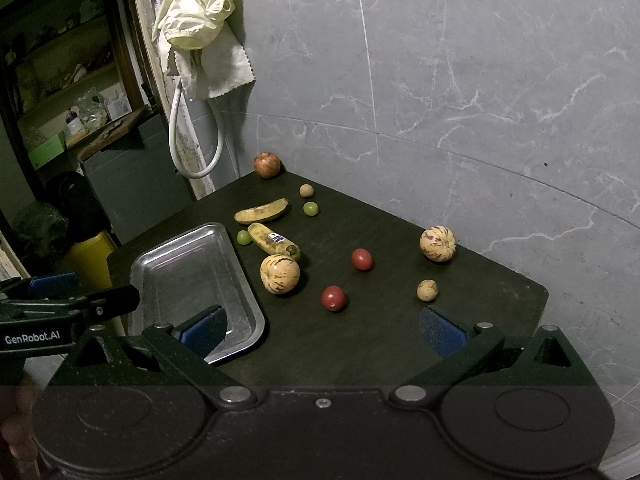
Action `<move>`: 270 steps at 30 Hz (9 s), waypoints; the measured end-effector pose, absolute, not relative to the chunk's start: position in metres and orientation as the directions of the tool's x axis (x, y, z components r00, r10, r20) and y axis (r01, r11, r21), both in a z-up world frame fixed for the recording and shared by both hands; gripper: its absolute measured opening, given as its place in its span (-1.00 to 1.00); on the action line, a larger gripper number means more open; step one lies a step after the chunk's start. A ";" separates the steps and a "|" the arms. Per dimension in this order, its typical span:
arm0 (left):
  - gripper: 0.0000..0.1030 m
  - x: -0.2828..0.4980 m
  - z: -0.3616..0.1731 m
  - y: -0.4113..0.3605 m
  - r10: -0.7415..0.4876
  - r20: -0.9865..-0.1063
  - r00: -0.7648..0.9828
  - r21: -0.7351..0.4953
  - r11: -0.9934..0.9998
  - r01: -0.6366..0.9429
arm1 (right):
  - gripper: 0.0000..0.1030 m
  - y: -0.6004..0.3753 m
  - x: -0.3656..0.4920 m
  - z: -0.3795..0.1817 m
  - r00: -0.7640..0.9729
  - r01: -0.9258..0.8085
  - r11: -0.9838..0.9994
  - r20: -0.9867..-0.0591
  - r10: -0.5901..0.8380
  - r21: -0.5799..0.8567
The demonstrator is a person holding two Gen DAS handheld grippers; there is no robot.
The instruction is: Organize fruits
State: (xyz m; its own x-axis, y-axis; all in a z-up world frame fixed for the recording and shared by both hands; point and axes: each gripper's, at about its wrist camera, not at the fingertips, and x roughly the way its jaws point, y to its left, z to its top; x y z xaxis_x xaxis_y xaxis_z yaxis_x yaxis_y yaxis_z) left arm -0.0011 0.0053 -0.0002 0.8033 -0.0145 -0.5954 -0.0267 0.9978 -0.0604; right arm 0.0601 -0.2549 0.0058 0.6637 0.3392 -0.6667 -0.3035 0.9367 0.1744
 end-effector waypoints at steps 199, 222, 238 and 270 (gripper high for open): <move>0.08 0.217 -0.152 -0.036 -0.134 -0.791 0.597 -0.020 0.981 0.195 | -0.46 -0.246 0.241 -0.124 0.525 -0.286 0.954 -0.818 0.233 0.088; 0.08 0.164 -0.067 -0.022 -0.101 -0.680 0.726 -0.034 0.994 0.107 | -0.46 -0.224 0.186 -0.033 0.620 -0.367 0.919 -0.698 0.359 0.146; 0.08 0.101 -0.009 0.008 0.045 -0.590 0.806 -0.007 0.998 -0.061 | -0.46 -0.205 0.142 0.024 0.641 -0.510 0.847 -0.591 0.490 0.150; 0.08 0.124 -0.063 0.142 0.187 -0.672 0.717 -0.027 0.961 -0.276 | -0.46 -0.064 0.198 -0.006 0.481 -0.668 0.724 -0.643 0.596 0.172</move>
State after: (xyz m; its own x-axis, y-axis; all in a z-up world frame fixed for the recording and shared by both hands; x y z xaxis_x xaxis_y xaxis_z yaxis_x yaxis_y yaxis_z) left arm 0.1240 0.1422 -0.0626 0.7167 0.1872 -0.6718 -0.2763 0.9607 -0.0272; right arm 0.1979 -0.0638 -0.0062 0.4812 0.5961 -0.6428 -0.6678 0.7243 0.1718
